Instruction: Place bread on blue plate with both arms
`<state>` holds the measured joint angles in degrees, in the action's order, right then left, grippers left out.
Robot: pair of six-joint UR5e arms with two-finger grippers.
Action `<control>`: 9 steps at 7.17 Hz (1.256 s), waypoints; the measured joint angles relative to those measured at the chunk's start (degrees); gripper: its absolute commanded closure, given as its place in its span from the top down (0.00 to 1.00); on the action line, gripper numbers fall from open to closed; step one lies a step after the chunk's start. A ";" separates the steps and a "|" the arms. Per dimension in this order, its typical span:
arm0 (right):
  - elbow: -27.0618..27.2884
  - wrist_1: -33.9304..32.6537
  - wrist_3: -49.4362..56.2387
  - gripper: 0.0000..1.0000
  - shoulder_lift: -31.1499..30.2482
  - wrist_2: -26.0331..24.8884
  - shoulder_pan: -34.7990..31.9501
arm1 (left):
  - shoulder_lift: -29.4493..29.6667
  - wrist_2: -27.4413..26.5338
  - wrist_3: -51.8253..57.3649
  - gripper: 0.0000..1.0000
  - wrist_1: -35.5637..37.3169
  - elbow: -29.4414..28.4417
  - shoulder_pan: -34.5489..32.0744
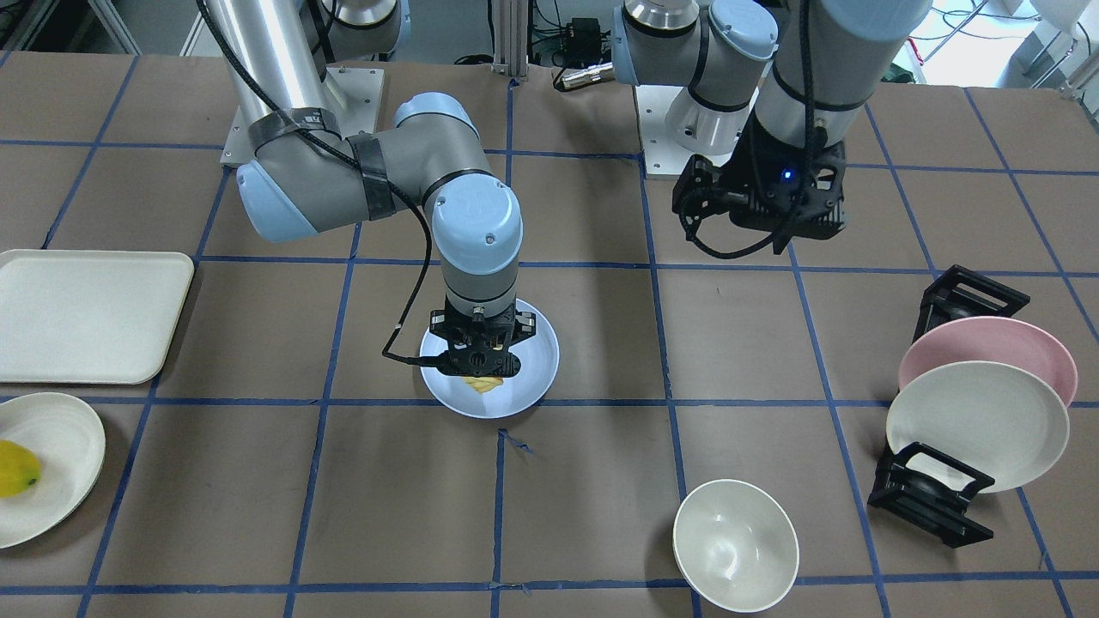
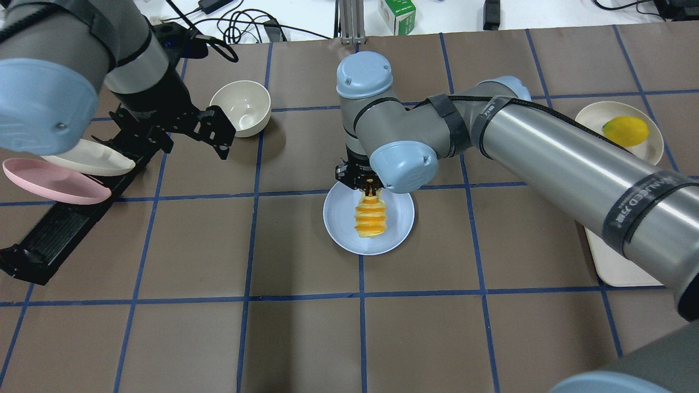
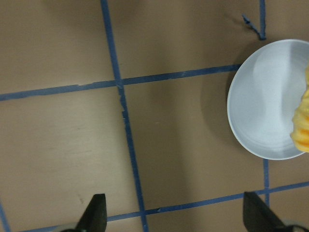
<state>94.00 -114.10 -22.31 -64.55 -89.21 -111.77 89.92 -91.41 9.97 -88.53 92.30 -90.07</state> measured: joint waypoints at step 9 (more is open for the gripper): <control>3.51 -9.27 -0.13 1.00 3.39 -0.21 -1.62 | 0.31 1.04 -5.27 1.00 -2.52 -4.09 0.45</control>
<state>97.51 -123.37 -22.45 -61.16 -89.42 -113.39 90.23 -90.37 4.70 -91.06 88.21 -89.62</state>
